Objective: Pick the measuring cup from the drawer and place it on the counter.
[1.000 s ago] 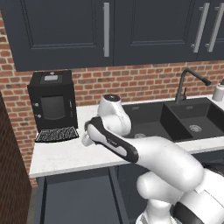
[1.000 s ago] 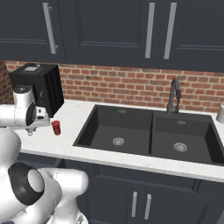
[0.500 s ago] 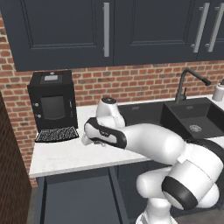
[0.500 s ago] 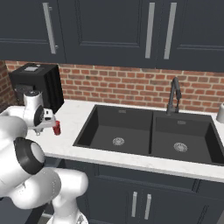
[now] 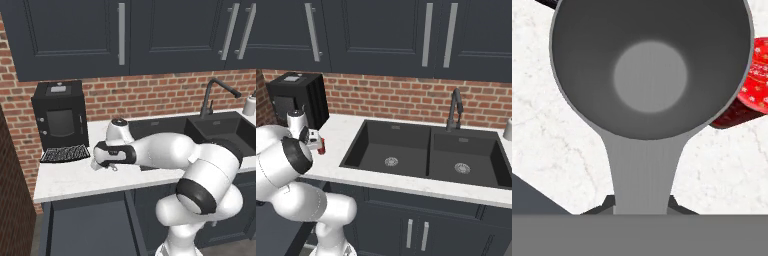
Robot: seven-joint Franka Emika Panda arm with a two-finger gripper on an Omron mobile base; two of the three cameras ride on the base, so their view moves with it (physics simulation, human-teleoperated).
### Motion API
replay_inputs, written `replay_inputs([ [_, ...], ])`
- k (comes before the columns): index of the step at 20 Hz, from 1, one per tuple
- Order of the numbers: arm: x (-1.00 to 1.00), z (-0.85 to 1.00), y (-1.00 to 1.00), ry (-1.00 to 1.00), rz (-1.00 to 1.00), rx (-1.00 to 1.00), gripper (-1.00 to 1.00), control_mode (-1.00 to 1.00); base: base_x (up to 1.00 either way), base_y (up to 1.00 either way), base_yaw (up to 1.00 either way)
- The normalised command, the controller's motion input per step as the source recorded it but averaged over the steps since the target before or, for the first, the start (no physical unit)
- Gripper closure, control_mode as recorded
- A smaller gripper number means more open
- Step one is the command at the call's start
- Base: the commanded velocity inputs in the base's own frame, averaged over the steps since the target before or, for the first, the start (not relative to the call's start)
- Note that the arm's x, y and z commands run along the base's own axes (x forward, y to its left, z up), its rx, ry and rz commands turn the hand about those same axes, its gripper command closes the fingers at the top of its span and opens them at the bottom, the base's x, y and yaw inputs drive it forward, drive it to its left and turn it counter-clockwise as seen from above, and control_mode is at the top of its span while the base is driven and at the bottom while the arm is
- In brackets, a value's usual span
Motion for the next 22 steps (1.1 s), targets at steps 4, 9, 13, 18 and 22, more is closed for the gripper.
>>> replay_inputs([
  [4,0.12,-0.21,0.22,0.01,0.0,-0.02,1.0,-1.0,0.0,0.0,0.0],
  [9,0.07,-0.1,0.11,0.06,0.0,-0.01,1.0,-1.0,0.0,0.0,0.0],
  [13,0.04,-0.1,0.03,0.06,0.0,0.0,1.0,-1.0,0.0,0.0,0.0],
  [18,0.06,-0.24,0.03,0.01,0.0,0.0,1.0,-1.0,0.0,0.0,0.0],
  [22,0.0,-0.34,0.0,0.0,0.0,0.0,1.0,-1.0,0.0,0.0,0.0],
])
